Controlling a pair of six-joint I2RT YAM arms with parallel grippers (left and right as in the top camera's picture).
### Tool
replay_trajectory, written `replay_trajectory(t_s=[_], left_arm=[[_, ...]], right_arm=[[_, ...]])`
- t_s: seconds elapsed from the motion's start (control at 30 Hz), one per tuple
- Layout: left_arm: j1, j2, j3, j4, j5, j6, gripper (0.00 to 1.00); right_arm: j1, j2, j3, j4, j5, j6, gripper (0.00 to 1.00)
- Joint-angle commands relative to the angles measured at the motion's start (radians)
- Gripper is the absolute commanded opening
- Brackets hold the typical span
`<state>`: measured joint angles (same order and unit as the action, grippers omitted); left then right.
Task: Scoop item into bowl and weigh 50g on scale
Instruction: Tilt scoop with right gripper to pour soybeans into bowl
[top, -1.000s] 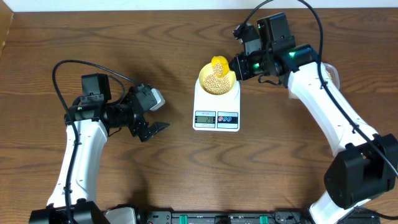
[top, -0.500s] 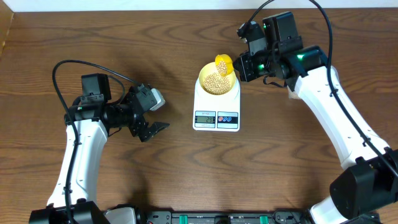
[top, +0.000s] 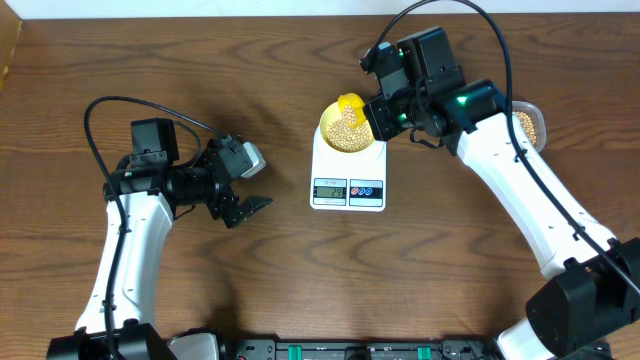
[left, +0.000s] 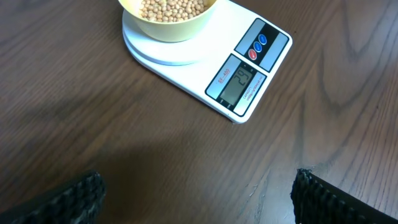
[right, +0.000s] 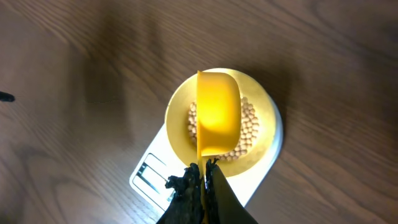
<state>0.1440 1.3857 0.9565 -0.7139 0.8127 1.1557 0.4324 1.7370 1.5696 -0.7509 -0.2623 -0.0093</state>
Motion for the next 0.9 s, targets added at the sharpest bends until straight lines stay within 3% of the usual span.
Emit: replay_trajectory(t_s=[0.0, 0.37, 0.87], left_arm=[[0.003, 0.006, -0.010, -0.003, 0.005, -0.002, 0.98], [0.003, 0.006, -0.010, -0.003, 0.005, -0.002, 0.97], [0.003, 0.006, -0.010, -0.003, 0.005, -0.002, 0.97]], right_arm=[[0.003, -0.021, 0.022, -0.001, 0.028, -0.037, 0.01], [0.003, -0.021, 0.022, 0.008, 0.051, -0.062, 0.01], [0.003, -0.021, 0.022, 0.007, 0.054, -0.265, 0.01]])
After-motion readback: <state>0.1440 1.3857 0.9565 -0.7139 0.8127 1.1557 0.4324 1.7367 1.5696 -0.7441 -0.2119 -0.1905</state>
